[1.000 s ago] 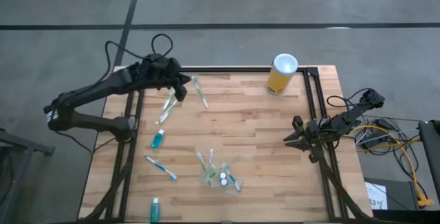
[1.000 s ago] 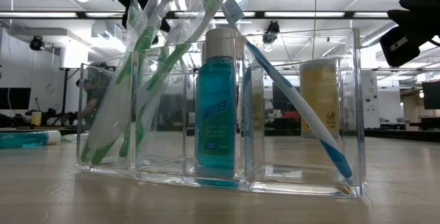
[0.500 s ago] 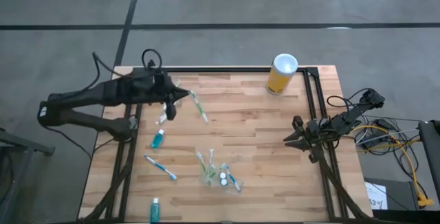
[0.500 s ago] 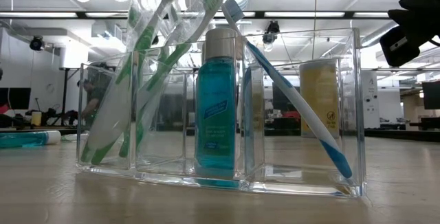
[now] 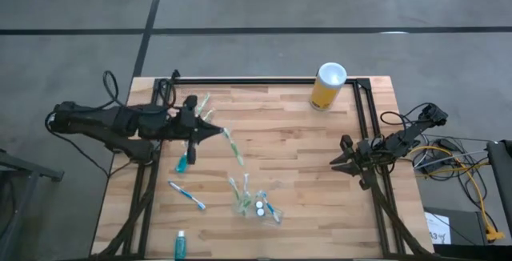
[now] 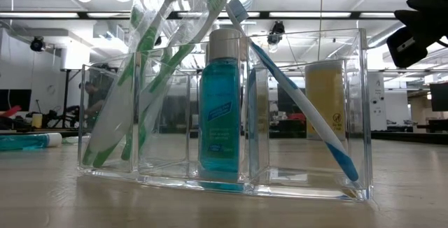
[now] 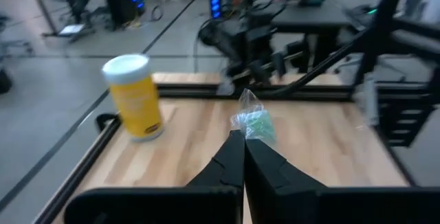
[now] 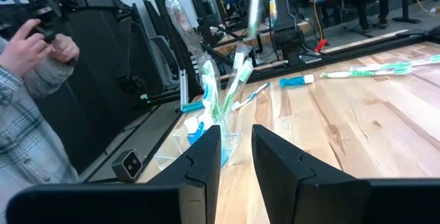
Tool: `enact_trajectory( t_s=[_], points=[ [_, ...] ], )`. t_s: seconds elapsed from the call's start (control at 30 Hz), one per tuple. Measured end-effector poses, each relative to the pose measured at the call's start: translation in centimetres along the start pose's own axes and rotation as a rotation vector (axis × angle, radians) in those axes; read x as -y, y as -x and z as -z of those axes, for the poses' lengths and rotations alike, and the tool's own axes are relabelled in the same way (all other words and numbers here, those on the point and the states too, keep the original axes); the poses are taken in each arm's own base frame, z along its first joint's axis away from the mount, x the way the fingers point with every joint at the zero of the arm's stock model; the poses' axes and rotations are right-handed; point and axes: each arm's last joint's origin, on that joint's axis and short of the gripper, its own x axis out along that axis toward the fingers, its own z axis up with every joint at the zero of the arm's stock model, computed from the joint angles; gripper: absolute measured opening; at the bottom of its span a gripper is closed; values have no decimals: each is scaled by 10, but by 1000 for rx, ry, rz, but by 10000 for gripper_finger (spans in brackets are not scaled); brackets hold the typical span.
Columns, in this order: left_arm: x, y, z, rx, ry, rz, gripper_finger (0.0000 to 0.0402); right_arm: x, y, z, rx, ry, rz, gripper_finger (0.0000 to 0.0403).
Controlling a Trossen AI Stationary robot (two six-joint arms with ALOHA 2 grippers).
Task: Pick & Place toothbrushing station
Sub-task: Put the green toothbrush into the transparent organizer
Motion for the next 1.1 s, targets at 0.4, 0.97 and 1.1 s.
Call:
enact_trajectory(
  t_s=[0.4,0.97,1.1],
  points=[
    [35,13,1,17,-11,117,1,0,0,0,0,0,0,75],
    [82,-7,23,-105,-74,223,2,0,0,0,0,0,0,82],
    [91,-22,32,-149,-65,170,3,0,0,0,0,0,0,84]
  ],
)
